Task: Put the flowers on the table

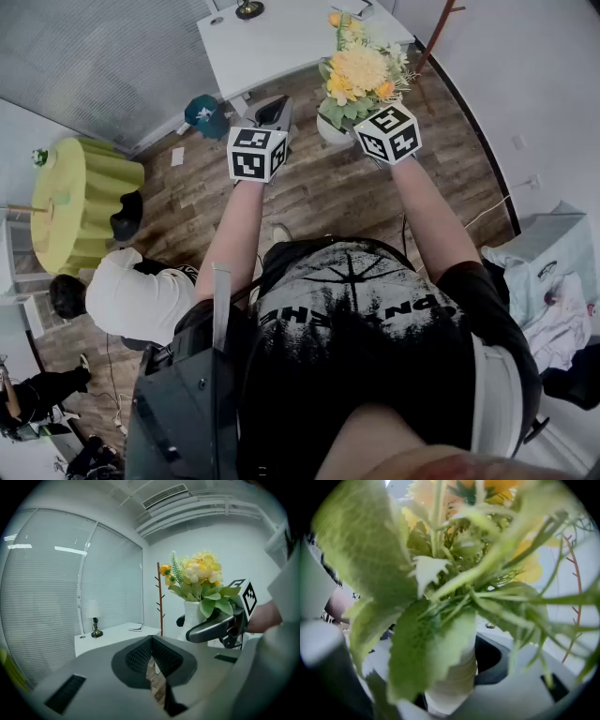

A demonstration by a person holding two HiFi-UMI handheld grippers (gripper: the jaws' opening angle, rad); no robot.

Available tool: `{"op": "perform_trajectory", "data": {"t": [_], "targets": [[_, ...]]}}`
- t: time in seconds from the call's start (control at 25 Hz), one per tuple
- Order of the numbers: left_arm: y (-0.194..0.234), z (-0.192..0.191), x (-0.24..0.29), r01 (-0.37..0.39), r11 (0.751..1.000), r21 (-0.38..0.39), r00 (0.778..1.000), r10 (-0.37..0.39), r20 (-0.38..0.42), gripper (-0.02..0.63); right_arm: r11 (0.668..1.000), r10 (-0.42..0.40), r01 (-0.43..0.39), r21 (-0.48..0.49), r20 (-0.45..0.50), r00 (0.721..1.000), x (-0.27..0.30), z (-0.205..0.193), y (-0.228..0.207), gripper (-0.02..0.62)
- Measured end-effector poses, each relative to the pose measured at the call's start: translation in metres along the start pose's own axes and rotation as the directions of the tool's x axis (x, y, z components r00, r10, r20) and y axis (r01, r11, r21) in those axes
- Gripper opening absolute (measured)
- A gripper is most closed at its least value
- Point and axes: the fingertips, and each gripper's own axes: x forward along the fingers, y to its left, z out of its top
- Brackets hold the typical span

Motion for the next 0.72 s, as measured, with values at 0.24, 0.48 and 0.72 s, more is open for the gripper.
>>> {"op": "perform_trajectory", "data": {"t": [0.24, 0.48, 0.72], "targets": [[-0.006, 0.004, 0.0, -0.007, 1.0, -0.001, 1.0, 0.007, 0.011, 0.012, 1.0, -0.004, 0.004, -0.003, 0.01, 1.0, -0.01, -0.001, -0.003, 0.282], [0.001, 0.003, -0.007, -0.015, 1.0, -0.006, 1.0, 0.015, 0.012, 0.012, 1.0, -0.016, 0.016, -0.001, 0.01, 1.0, -0.008, -0.001, -0.001, 0.282], [-0.003, 0.001, -0.008, -0.018, 1.0, -0.007, 1.0, 0.018, 0.006, 0.012, 1.0, -0.001, 0.001, 0.016, 0.01, 1.0, -0.012, -0.005, 0.002, 0.282]]}}
